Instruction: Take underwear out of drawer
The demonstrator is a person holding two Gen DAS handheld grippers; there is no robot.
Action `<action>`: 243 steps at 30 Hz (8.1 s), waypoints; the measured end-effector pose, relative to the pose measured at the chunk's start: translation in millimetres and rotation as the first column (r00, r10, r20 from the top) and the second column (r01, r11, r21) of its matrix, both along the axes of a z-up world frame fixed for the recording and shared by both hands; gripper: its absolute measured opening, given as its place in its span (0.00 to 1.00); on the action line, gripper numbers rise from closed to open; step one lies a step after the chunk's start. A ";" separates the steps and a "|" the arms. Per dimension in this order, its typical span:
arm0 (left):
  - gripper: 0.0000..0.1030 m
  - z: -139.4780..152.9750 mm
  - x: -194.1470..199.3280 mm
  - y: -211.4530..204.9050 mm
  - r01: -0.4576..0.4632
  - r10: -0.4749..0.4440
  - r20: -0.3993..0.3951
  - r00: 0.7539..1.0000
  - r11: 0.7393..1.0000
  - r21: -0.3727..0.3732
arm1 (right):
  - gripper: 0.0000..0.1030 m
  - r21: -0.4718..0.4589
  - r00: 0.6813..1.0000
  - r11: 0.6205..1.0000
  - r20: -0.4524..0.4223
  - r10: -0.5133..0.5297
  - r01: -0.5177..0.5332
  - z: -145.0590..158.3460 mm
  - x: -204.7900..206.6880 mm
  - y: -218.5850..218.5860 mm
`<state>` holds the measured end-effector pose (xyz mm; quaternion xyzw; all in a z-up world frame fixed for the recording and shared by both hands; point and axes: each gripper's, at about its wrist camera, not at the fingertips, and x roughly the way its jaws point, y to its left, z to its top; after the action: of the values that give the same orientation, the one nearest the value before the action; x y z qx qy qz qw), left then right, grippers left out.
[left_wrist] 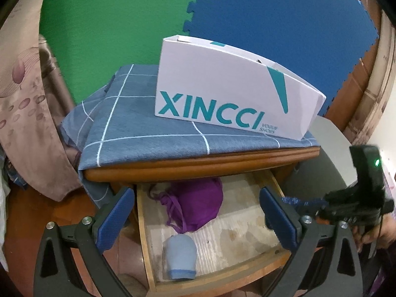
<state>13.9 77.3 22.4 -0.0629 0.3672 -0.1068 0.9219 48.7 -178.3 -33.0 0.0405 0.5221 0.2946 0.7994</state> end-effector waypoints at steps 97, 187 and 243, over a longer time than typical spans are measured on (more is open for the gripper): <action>0.99 -46.4 25.2 -27.1 0.135 -0.104 -0.318 0.942 0.988 0.078 | 0.35 0.170 0.957 0.967 0.186 -0.221 0.190 70.6 -21.9 -49.6; 0.32 162.7 66.4 -59.5 0.107 -0.104 -0.094 0.990 0.994 0.027 | 0.35 0.306 0.948 0.899 -0.036 -0.317 0.312 44.7 -15.5 -110.9; 1.00 155.5 97.3 -72.1 -0.102 0.026 0.226 0.974 0.937 0.334 | 0.42 -0.002 1.000 1.000 -0.025 -0.011 0.011 13.7 -14.4 3.2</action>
<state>111.2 5.2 177.9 0.0990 0.2746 -0.0170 0.9563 34.3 -175.1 -19.3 0.0464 0.5320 0.2892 0.7945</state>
